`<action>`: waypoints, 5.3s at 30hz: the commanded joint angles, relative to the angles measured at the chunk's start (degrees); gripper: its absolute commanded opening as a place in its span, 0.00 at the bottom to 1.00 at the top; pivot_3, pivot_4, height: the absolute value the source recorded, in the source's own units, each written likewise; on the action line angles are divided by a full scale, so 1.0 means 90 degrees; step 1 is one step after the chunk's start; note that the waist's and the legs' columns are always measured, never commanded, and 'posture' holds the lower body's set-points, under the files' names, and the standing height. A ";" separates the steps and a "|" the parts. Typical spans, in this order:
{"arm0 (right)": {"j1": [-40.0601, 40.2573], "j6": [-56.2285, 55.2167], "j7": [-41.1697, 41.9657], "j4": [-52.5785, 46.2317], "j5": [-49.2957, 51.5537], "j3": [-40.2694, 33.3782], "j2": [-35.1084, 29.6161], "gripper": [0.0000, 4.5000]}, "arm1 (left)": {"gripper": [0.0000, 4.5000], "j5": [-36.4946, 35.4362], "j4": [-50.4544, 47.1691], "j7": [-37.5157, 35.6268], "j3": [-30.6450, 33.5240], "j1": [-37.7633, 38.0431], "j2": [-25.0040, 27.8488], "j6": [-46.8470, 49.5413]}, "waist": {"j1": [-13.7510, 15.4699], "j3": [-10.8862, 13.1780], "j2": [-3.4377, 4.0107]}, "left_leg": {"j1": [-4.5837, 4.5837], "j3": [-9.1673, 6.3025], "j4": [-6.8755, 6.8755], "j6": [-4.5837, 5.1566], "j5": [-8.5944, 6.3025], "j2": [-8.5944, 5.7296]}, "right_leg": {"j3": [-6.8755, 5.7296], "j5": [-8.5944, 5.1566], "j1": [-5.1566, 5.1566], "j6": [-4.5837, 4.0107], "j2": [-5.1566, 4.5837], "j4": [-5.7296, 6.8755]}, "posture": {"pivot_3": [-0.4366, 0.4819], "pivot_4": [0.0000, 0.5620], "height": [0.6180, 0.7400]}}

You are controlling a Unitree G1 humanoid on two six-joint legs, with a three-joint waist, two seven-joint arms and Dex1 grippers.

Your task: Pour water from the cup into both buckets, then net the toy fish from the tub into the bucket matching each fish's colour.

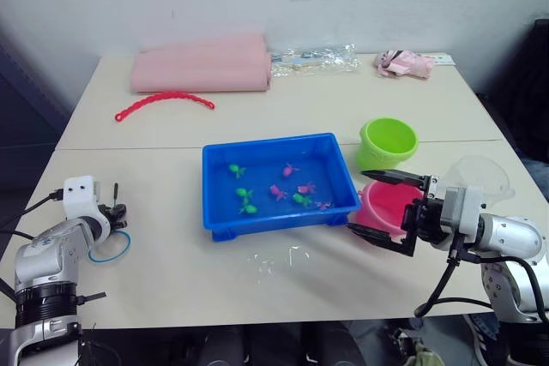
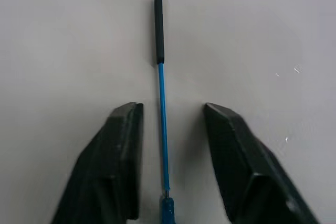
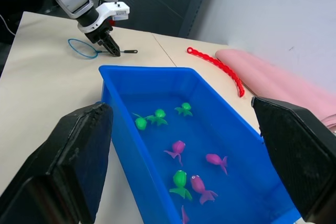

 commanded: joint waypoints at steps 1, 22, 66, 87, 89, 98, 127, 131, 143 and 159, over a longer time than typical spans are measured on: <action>0.0130 -0.0057 -0.0235 -0.0354 0.0022 -0.0266 -0.0051 1.00 | 0.06 -0.0004 -0.0065 -0.0406 0.0054 0.0322 0.0057 -0.0128 | -0.0004 0.0000 0.0001 | 0.0000 0.0001 -0.0001 0.0000 0.0000 0.0000 | 0.0001 0.0000 -0.0001 0.0000 -0.0001 0.0000 | 0.48 0.27 1.00; -0.2870 0.5614 -0.2027 -0.1852 0.1660 0.1435 -0.1170 1.00 | 0.02 0.0233 -0.2698 -0.7278 -0.3654 -0.2508 0.1475 -0.3373 | -0.0013 0.0030 0.0038 | -0.0134 0.0015 0.0047 0.0018 0.0005 0.0017 | 0.0004 0.0015 -0.0102 -0.0011 0.0080 0.0008 | 0.48 0.27 1.00; -0.2895 0.5437 -0.1254 -0.1252 0.0491 0.1492 -0.1344 0.00 | 0.98 -0.1523 -0.2838 -0.6407 -0.1630 -0.2393 0.0302 -0.2239 | -0.0022 0.0042 0.0017 | -0.0143 0.0031 0.0115 0.0031 -0.0001 0.0035 | 0.0042 0.0017 -0.0119 -0.0005 0.0096 0.0060 | 0.48 0.27 1.00; -0.4279 -0.0910 0.0967 0.2998 -0.2607 0.2061 -0.1944 0.00 | 0.99 -0.1710 -0.3183 -0.6127 -0.0423 0.0708 0.0698 -0.3002 | -0.0053 0.0043 0.0016 | -0.0120 0.0063 0.0114 0.0025 0.0001 0.0036 | 0.0071 0.0017 -0.0123 -0.0004 0.0093 0.0053 | 0.48 0.27 1.00; -0.4370 -0.1069 0.1133 0.3207 -0.2605 0.2104 -0.1855 0.00 | 0.99 -0.1767 -0.3235 -0.6122 -0.0460 0.0774 0.0681 -0.2987 | -0.0062 0.0043 0.0016 | -0.0120 0.0063 0.0113 0.0025 0.0001 0.0037 | 0.0071 0.0017 -0.0124 -0.0004 0.0094 0.0053 | 0.48 0.27 1.00; -0.4879 -0.2018 0.1200 0.4392 -0.3510 0.2568 -0.1619 0.00 | 0.99 -0.1753 -0.3447 -0.6047 -0.0668 0.0953 0.0578 -0.3009 | -0.0138 0.0044 0.0016 | -0.0120 0.0063 0.0114 0.0025 0.0001 0.0037 | 0.0071 0.0017 -0.0124 -0.0005 0.0091 0.0055 | 0.48 0.27 1.00; -0.5743 -0.2760 0.2334 0.4726 -0.4177 0.3499 -0.1411 0.00 | 0.99 -0.1695 -0.3667 -0.5630 -0.0991 0.1239 0.0248 -0.3282 | -0.0190 0.0045 0.0019 | -0.0118 0.0057 0.0120 0.0023 0.0003 0.0035 | 0.0067 0.0016 -0.0119 -0.0006 0.0084 0.0061 | 0.48 0.27 1.00; -0.5812 -0.2640 0.2221 0.4892 -0.4238 0.3493 -0.1251 0.00 | 0.99 -0.1714 -0.3703 -0.5603 -0.0974 0.1280 0.0268 -0.3288 | -0.0192 0.0045 0.0019 | -0.0117 0.0058 0.0120 0.0022 0.0003 0.0037 | 0.0067 0.0016 -0.0120 -0.0007 0.0086 0.0064 | 0.48 0.27 1.00; -0.5278 -0.0322 0.2306 0.4422 -0.3564 0.3026 -0.1165 0.00 | 0.99 -0.1761 -0.3775 -0.5565 -0.0822 0.1464 0.0324 -0.3269 | -0.0190 0.0045 0.0020 | -0.0118 0.0057 0.0119 0.0022 0.0003 0.0037 | 0.0066 0.0016 -0.0120 -0.0007 0.0086 0.0064 | 0.48 0.27 1.00; -0.4905 0.1503 0.2321 0.4265 -0.2653 0.2325 -0.1082 0.00 | 0.99 -0.1726 -0.3596 -0.5623 -0.0861 0.1288 0.0382 -0.3308 | -0.0190 0.0045 0.0020 | -0.0118 0.0058 0.0115 0.0023 0.0002 0.0036 | 0.0066 0.0016 -0.0121 -0.0007 0.0086 0.0063 | 0.48 0.27 1.00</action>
